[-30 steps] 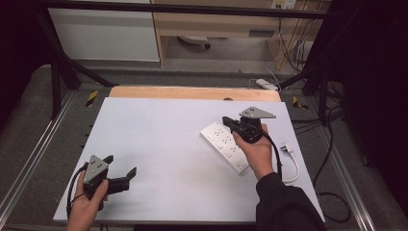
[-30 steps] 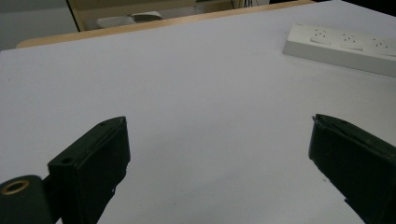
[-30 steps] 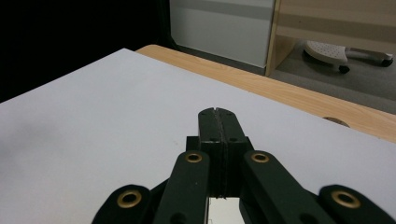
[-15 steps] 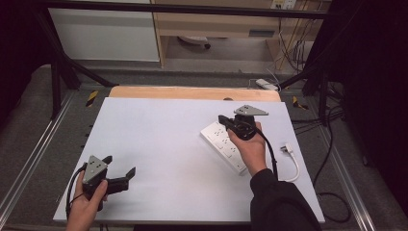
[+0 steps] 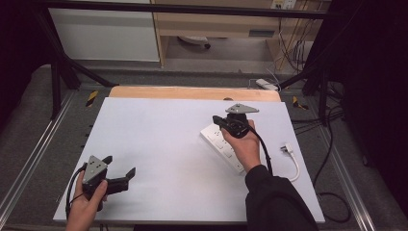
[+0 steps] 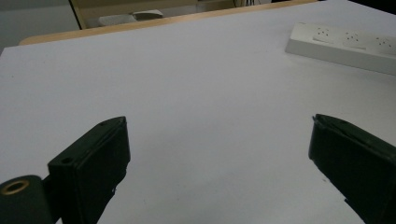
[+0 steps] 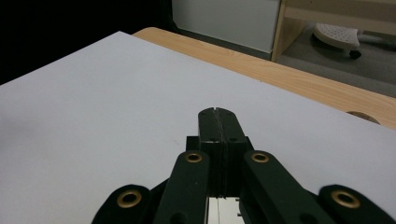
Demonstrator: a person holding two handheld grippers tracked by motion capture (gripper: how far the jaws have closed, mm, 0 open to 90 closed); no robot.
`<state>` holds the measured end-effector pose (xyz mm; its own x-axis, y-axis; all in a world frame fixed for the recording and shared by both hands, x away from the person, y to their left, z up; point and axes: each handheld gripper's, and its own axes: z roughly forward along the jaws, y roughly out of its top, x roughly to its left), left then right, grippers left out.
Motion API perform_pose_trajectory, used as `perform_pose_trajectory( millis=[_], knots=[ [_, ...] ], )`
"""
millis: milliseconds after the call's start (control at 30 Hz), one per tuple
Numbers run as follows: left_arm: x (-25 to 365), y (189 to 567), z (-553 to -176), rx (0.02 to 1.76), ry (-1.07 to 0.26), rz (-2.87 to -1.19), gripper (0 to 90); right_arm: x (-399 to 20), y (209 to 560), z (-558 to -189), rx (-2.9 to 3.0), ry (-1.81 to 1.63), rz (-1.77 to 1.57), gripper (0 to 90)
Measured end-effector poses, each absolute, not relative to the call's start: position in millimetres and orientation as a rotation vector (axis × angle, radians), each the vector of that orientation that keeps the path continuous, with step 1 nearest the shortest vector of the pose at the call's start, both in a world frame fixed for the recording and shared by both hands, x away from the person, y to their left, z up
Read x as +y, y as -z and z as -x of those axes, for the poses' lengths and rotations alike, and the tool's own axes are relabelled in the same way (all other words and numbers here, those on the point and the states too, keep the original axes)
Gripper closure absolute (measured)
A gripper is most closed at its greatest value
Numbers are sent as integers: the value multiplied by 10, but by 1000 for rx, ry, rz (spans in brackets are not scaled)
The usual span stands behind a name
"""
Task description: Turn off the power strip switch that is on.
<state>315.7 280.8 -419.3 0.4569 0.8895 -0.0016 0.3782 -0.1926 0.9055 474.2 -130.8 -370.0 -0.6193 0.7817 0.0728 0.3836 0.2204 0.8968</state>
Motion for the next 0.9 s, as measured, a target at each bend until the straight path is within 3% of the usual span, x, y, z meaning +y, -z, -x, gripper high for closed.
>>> perform_pose_trajectory(
  millis=[900],
  knots=[
    [2800,4195,-3159,1071,-683,-1779,53,-1145,3812,-4916,2178,-1274,-1077,900]
  ],
)
